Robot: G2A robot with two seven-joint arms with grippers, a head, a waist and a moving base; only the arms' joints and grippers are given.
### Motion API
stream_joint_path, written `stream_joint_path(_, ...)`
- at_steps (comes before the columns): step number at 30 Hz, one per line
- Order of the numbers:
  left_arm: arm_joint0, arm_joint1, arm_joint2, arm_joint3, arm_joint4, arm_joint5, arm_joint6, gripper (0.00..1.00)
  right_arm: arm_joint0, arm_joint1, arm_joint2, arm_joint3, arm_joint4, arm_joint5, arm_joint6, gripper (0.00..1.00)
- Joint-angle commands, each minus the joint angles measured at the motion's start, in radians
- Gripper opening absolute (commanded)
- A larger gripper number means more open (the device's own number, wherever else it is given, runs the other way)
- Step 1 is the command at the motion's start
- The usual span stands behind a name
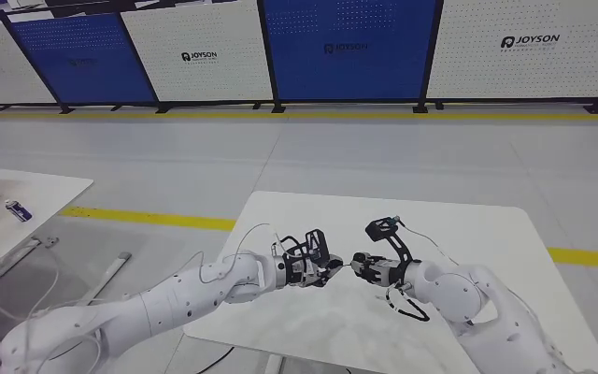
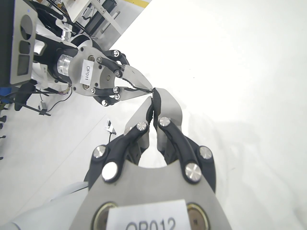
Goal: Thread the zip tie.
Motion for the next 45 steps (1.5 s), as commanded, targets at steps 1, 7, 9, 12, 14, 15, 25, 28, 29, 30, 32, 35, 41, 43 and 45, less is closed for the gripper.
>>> stream_joint_path(1, -0.003, -0.001, 0.002, 0.003, -0.002, 0.000, 0.002, 0.55, 0.000, 0.000, 0.000, 0.000, 0.000, 0.000, 0.000, 0.00)
stream_joint_path(7, -0.008, -0.006, 0.006, 0.016, -0.005, 0.000, 0.000, 0.44, 0.000, 0.000, 0.000, 0.000, 0.000, 0.000, 0.000, 0.00)
stream_joint_path(9, -0.010, -0.008, 0.006, 0.019, -0.006, 0.000, -0.002, 0.44, 0.000, 0.000, 0.000, 0.000, 0.000, 0.000, 0.000, 0.00)
stream_joint_path(12, -0.013, -0.013, 0.008, 0.023, -0.007, 0.000, -0.004, 0.40, 0.000, 0.000, 0.000, 0.000, 0.000, 0.000, 0.000, 0.00)
stream_joint_path(14, -0.014, -0.016, 0.009, 0.026, -0.008, 0.000, -0.007, 0.38, 0.000, 0.000, 0.000, 0.000, 0.000, 0.000, 0.000, 0.00)
stream_joint_path(15, -0.015, -0.017, 0.009, 0.028, -0.009, 0.000, -0.008, 0.36, 0.000, 0.000, 0.000, 0.000, 0.000, 0.000, 0.000, 0.00)
stream_joint_path(25, -0.021, -0.024, 0.019, 0.032, 0.006, 0.000, -0.017, 0.00, 0.000, 0.000, 0.000, 0.000, 0.000, 0.000, 0.000, 0.00)
stream_joint_path(28, -0.022, -0.024, 0.022, 0.031, 0.010, 0.000, -0.014, 0.00, 0.000, 0.000, 0.000, 0.000, 0.000, 0.000, 0.000, 0.00)
stream_joint_path(29, -0.023, -0.024, 0.023, 0.031, 0.012, 0.000, -0.013, 0.00, 0.000, 0.000, 0.000, 0.000, 0.000, 0.000, 0.000, 0.00)
stream_joint_path(30, -0.023, -0.024, 0.024, 0.030, 0.014, 0.000, -0.012, 0.00, 0.000, 0.000, 0.000, 0.000, 0.000, 0.000, 0.000, 0.00)
stream_joint_path(32, -0.023, -0.024, 0.026, 0.028, 0.016, 0.000, -0.011, 0.00, 0.000, 0.000, 0.000, 0.000, 0.000, 0.000, 0.000, 0.00)
stream_joint_path(35, -0.023, -0.024, 0.026, 0.028, 0.020, 0.000, -0.010, 0.00, 0.000, 0.000, 0.000, 0.000, 0.000, 0.000, 0.000, 0.00)
stream_joint_path(41, -0.024, -0.023, 0.026, 0.022, 0.029, 0.000, -0.014, 0.00, -0.023, 0.000, 0.013, -0.009, 0.000, -0.003, -0.028, 1.00)
stream_joint_path(43, -0.024, -0.023, 0.024, 0.023, 0.035, 0.000, -0.016, 0.00, -0.029, 0.001, 0.021, -0.014, 0.002, -0.004, -0.033, 1.00)
stream_joint_path(45, -0.022, -0.022, 0.016, 0.028, 0.050, 0.000, -0.020, 0.00, -0.040, 0.004, 0.037, -0.020, 0.010, -0.003, -0.042, 1.00)
